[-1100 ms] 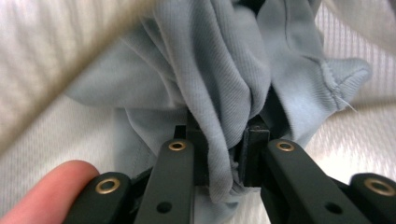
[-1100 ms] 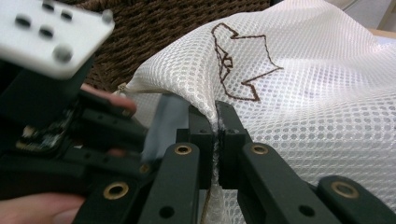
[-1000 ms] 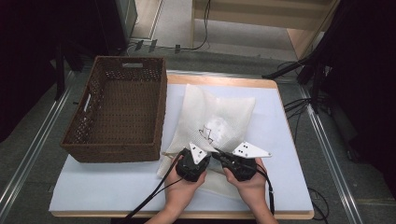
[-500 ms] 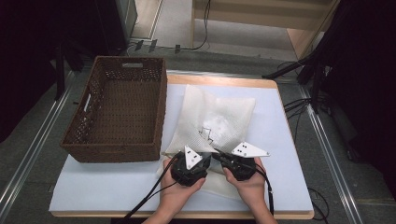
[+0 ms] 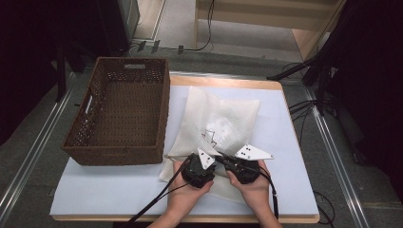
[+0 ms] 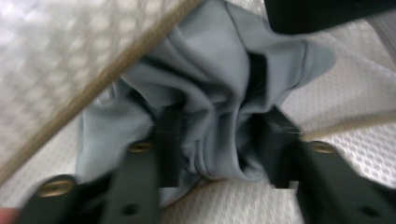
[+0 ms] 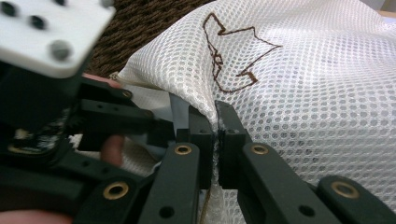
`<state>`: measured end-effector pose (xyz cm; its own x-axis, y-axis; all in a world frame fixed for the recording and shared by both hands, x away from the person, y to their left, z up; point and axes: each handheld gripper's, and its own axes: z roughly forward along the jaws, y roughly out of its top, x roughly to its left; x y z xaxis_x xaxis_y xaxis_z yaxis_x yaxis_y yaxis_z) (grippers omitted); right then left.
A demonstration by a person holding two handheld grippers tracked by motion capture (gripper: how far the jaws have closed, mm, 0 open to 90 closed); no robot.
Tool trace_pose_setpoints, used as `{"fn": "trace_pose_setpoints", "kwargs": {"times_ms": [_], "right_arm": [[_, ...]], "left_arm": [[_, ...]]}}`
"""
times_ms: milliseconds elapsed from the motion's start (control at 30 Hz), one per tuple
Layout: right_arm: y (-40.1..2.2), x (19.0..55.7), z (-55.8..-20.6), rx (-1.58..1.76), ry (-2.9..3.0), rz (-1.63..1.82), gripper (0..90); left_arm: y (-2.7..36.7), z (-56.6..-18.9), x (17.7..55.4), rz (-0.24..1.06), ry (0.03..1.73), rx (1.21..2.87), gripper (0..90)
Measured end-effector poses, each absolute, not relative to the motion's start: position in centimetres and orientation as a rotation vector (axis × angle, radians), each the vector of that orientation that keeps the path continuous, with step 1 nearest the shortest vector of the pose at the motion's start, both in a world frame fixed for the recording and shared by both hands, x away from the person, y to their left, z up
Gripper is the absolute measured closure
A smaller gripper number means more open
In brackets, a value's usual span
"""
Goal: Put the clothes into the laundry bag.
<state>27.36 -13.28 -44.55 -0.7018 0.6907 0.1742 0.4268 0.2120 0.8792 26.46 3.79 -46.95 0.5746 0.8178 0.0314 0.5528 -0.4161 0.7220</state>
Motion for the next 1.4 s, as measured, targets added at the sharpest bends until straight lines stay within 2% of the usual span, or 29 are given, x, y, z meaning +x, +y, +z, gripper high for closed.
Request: {"fn": "trace_pose_setpoints", "kwargs": {"times_ms": [33, 100, 200, 300, 467, 567, 633, 667, 700, 733, 800, 900, 1000, 1067, 1167, 1233, 1267, 1400], "right_arm": [[-13.3, 27.4, -44.6, 1.058, 2.232, 1.487, 88.0], [-13.3, 27.4, -44.5, 1.063, 2.231, 1.490, 88.0], [-13.2, 27.3, -44.6, 1.063, 2.233, 1.485, 88.0], [-13.2, 27.3, -44.6, 1.068, 2.235, 1.485, 88.0], [-13.1, 27.2, -44.7, 1.071, 2.243, 1.491, 88.1], [-12.9, 27.2, -44.9, 1.080, 2.260, 1.466, 88.0], [-13.1, 27.3, -45.0, 1.094, 2.256, 1.461, 88.0], [-13.2, 27.4, -45.0, 1.113, 2.261, 1.460, 88.0], [-13.4, 27.6, -45.1, 1.123, 2.252, 1.464, 88.0], [-13.4, 27.6, -45.1, 1.123, 2.252, 1.464, 88.0], [-13.4, 27.5, -45.1, 1.120, 2.252, 1.459, 88.0], [-13.3, 27.5, -45.0, 1.120, 2.246, 1.463, 88.0], [-13.3, 27.5, -45.0, 1.119, 2.243, 1.468, 88.0], [-13.3, 27.5, -45.0, 1.113, 2.243, 1.474, 88.0], [-13.2, 27.3, -45.0, 1.102, 2.249, 1.468, 88.0], [-13.2, 27.2, -45.0, 1.102, 2.251, 1.469, 87.9], [-13.2, 27.2, -45.0, 1.105, 2.255, 1.469, 88.0], [-13.4, 27.1, -45.5, 1.118, 2.277, 1.444, 87.9]], "left_arm": [[3.7, -46.9, 26.6, 0.511, 1.089, 2.124, 65.3], [3.5, -46.9, 27.0, 0.517, 1.098, 2.109, 74.5], [3.4, -46.8, 27.7, 0.506, 1.136, 2.070, 78.3], [3.6, -46.3, 28.2, 0.498, 1.181, 1.968, 79.6], [3.9, -46.5, 28.8, 0.648, 1.265, 1.870, 79.6], [4.0, -46.9, 29.1, 0.577, 1.262, 1.900, 78.2], [4.2, -46.8, 28.9, 0.522, 1.228, 1.932, 74.9], [4.4, -46.8, 28.6, 0.497, 1.203, 1.942, 71.0], [4.7, -46.8, 28.3, 0.490, 1.176, 1.956, 61.5], [4.8, -46.8, 28.1, 0.480, 1.167, 1.965, 61.5], [5.2, -46.7, 27.5, 0.462, 1.136, 2.012, 53.3], [5.9, -46.5, 26.7, 0.456, 1.121, 2.031, 45.9], [6.1, -46.6, 26.4, 0.439, 1.137, 2.047, 44.0], [6.0, -46.9, 26.7, 0.430, 1.163, 2.052, 47.8], [5.1, -47.2, 27.3, 0.455, 1.192, 2.077, 60.3], [4.7, -47.2, 27.7, 0.491, 1.187, 2.091, 75.6], [4.6, -47.2, 27.8, 0.488, 1.197, 2.072, 79.4], [4.7, -47.3, 28.4, 0.476, 1.214, 2.043, 83.2]]}}
